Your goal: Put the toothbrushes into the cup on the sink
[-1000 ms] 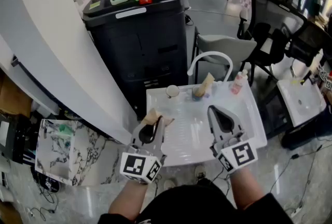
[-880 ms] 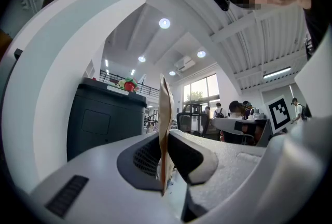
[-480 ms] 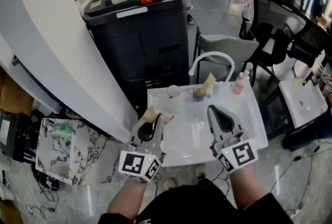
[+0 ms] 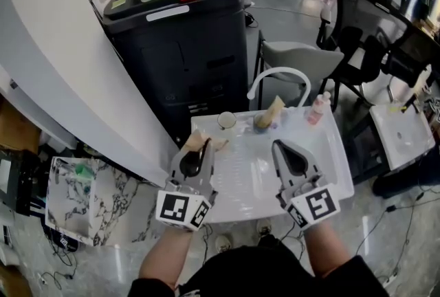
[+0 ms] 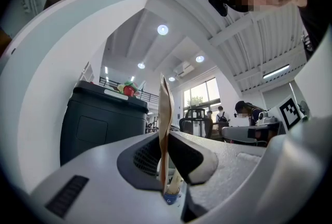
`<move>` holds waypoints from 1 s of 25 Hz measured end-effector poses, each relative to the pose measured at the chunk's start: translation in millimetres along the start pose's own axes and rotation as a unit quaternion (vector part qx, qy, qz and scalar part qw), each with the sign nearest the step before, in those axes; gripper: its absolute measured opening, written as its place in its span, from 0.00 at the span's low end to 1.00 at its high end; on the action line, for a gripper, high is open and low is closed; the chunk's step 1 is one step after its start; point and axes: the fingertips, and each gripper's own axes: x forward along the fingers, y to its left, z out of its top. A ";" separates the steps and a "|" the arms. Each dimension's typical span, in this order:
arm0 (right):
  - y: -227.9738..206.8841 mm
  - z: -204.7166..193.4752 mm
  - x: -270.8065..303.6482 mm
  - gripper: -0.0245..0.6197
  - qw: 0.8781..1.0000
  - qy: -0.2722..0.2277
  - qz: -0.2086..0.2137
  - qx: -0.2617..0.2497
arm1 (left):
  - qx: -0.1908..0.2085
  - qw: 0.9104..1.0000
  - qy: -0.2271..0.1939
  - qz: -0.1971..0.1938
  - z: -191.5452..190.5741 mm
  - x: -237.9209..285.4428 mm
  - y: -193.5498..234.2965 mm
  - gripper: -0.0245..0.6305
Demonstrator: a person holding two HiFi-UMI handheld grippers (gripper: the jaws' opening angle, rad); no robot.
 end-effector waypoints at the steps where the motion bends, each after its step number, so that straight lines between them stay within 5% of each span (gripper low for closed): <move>1: -2.3 -1.9 1.4 0.03 1.000 0.002 0.000 0.001 | 0.002 1.000 -0.003 0.001 -1.3 4.5 1.9 0.10; 13: -28.7 -29.0 17.4 0.03 0.999 0.033 0.006 0.000 | -0.003 0.999 -0.036 0.027 -29.8 61.7 38.2 0.09; 25: -60.1 -63.8 30.6 0.03 0.997 0.076 0.005 0.005 | -0.033 0.998 -0.007 0.062 -98.0 116.5 82.7 0.09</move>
